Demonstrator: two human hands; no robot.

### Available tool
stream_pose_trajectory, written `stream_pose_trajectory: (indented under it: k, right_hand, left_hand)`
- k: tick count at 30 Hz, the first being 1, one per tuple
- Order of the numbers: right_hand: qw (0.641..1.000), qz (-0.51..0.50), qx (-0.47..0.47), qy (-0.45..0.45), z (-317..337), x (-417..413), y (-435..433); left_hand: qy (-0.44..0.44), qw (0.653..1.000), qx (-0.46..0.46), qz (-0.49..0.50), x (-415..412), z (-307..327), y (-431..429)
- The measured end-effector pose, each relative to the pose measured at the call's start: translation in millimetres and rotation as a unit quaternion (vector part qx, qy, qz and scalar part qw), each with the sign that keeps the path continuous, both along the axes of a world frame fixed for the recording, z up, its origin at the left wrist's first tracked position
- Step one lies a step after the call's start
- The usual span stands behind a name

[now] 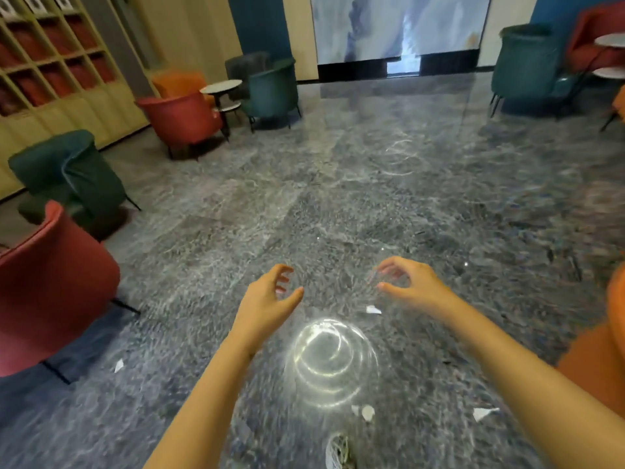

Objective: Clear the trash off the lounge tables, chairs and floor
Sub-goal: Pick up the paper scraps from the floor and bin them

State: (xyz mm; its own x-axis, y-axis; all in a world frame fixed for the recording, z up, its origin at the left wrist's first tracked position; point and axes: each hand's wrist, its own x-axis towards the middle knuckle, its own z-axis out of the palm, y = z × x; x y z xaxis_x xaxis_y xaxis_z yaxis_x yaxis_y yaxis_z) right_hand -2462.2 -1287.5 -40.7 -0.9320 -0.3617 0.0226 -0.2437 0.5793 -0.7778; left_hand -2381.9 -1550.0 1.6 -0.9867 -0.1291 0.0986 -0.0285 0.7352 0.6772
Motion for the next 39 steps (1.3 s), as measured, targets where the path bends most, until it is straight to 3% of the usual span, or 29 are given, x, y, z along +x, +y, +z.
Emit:
stream_pose_trajectory:
  k: [5, 14, 24, 31, 36, 39]
  right_hand:
    - [0.998, -0.048, 0.031, -0.037, 3, -111, -25]
    - [0.98, -0.192, 0.015, -0.042, -31, -275, 5]
    - [0.915, -0.39, -0.056, -0.089, -86, -440, 65]
    - [0.829, -0.555, -0.028, -0.059, -68, -435, 131]
    - [0.729, -0.68, 0.004, -0.084, -67, -418, 144]
    - [0.647, -0.758, 0.002, -0.087, -74, -417, 128]
  left_hand:
    - [-0.019, 0.998, -0.01, -0.067, -157, 5, -27]
    - [-0.023, 0.97, -0.01, -0.241, -400, -5, 38]
    - [-0.073, 0.892, -0.088, -0.437, -638, -39, 156]
    - [-0.059, 0.778, -0.085, -0.62, -700, -36, 290]
    - [-0.071, 0.644, -0.087, -0.757, -711, -53, 385]
    - [-0.083, 0.557, -0.084, -0.822, -714, -69, 428]
